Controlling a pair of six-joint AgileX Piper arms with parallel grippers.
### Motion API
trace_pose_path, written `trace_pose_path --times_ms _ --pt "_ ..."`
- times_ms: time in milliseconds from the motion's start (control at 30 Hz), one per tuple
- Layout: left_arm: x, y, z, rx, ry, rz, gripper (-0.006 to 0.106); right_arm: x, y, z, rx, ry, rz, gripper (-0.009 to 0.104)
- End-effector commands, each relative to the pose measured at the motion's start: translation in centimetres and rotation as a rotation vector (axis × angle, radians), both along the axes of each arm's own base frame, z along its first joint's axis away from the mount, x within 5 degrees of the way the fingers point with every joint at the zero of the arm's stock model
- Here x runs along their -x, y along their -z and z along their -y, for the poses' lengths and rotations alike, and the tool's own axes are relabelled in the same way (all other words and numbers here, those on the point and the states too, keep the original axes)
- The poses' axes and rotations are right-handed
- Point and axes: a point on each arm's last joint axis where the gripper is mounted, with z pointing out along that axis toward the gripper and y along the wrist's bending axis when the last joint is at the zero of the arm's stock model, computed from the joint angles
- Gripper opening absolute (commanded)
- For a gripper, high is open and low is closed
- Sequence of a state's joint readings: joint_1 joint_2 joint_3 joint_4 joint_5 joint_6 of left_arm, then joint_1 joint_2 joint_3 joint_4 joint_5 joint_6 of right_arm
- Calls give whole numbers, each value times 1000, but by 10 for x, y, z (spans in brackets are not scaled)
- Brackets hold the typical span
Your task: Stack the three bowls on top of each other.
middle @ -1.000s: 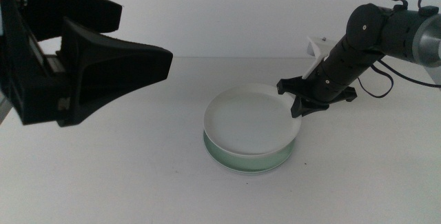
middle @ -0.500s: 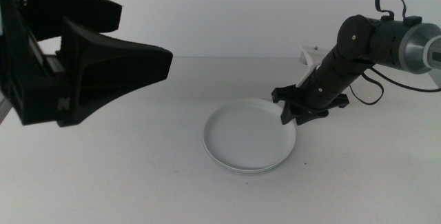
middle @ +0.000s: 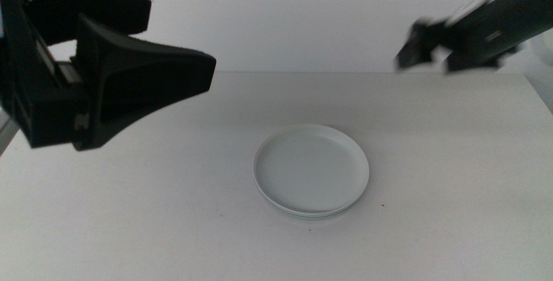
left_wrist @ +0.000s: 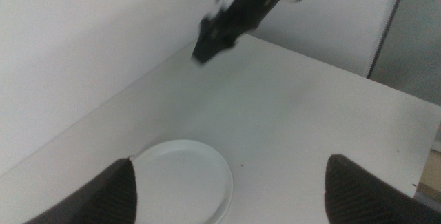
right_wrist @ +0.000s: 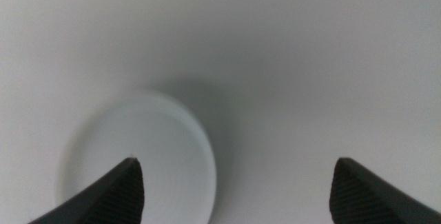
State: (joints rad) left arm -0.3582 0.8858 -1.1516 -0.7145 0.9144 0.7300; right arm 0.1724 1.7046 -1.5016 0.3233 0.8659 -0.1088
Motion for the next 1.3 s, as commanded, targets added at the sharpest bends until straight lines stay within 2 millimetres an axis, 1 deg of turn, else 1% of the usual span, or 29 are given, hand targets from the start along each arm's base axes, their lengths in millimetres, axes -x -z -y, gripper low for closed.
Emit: trace_pose_path --times_ms 0,67,200,267,400,500,600,933,1000,1067,1167,1267 --pt "0 -2 -1 18 -12 9 94 19 -28 17 6 23 91 93" --pt "0 -2 -1 20 -14 12 94 38 -44 27 4 55 174 93" --pt "0 -2 -1 22 -18 16 94 77 -57 37 4 101 332 93" --pt "0 -2 -1 22 -18 16 94 95 -60 40 -4 123 400 93" --pt "0 -2 -1 22 -18 16 94 116 -68 44 -13 143 485 93" --pt "0 -2 -1 22 -18 16 94 125 -74 45 -27 145 499 93" --pt "-1 -3 -1 26 -23 20 94 129 -79 45 -36 147 524 93" --pt "-4 -6 -2 49 -52 50 94 130 -79 45 -36 146 522 93" --pt "-6 -13 -8 93 -144 108 94 130 -79 45 -36 146 522 93" --pt "-7 -13 -16 149 -250 105 94 130 -79 45 -38 147 522 93" --pt "-5 -2 -31 219 -418 82 94 130 -79 45 -36 146 523 93" --pt "-1 14 -47 193 -552 169 94 130 -79 44 -49 149 520 93"
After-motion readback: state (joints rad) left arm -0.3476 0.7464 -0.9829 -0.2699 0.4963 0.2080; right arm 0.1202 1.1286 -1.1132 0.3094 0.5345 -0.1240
